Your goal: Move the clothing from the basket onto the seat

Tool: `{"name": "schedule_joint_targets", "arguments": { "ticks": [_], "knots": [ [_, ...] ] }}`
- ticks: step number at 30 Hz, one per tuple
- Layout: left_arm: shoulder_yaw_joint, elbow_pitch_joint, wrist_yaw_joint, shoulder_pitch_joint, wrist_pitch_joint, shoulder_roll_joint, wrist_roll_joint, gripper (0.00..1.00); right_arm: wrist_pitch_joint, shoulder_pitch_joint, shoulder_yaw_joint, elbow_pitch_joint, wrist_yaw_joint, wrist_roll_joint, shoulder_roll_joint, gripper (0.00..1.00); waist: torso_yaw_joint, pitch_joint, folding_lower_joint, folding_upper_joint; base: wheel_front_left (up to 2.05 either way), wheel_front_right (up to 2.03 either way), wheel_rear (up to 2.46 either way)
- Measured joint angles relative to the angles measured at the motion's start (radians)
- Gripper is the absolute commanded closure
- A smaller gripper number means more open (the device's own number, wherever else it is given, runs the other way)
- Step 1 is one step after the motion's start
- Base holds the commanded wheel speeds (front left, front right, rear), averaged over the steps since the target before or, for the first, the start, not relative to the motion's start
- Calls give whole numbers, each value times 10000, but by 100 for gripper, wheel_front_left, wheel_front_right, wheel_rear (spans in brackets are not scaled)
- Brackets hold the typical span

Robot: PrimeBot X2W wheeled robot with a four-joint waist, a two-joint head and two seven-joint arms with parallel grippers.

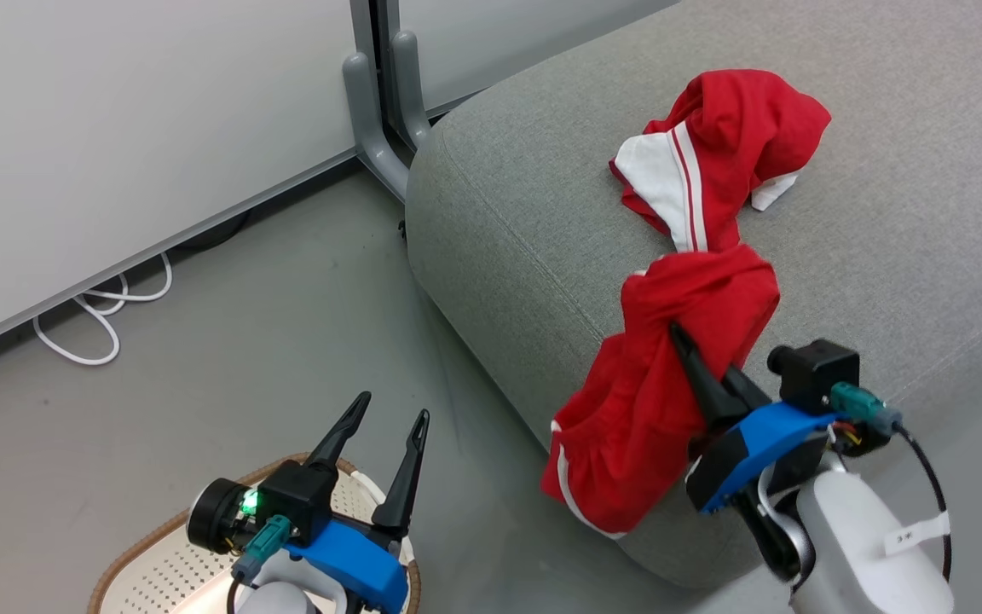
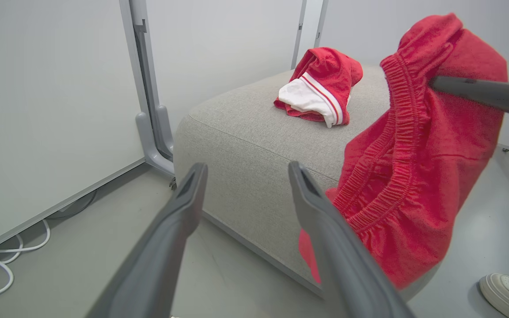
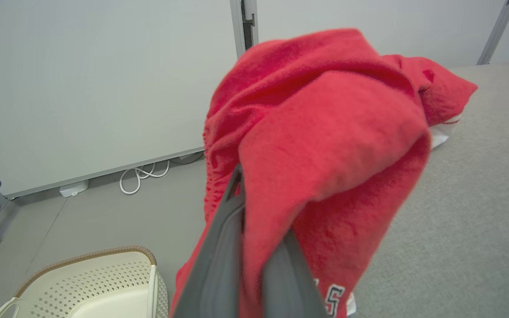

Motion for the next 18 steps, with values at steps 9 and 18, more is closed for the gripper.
{"name": "schedule_joint_targets", "arguments": {
  "ticks": [9,18],
  "knots": [
    [107,-276,0,-200,0,142,151,0,460,-2229,-999,-136,0,514,-531,100,59,531,0,0,0,0,0],
    [-259,-571,0,-920,2,435,414,0,604,-4904,-2153,146,-2,1216,-2034,100,406,1549,0,0,0,0,0]
  ]
}}
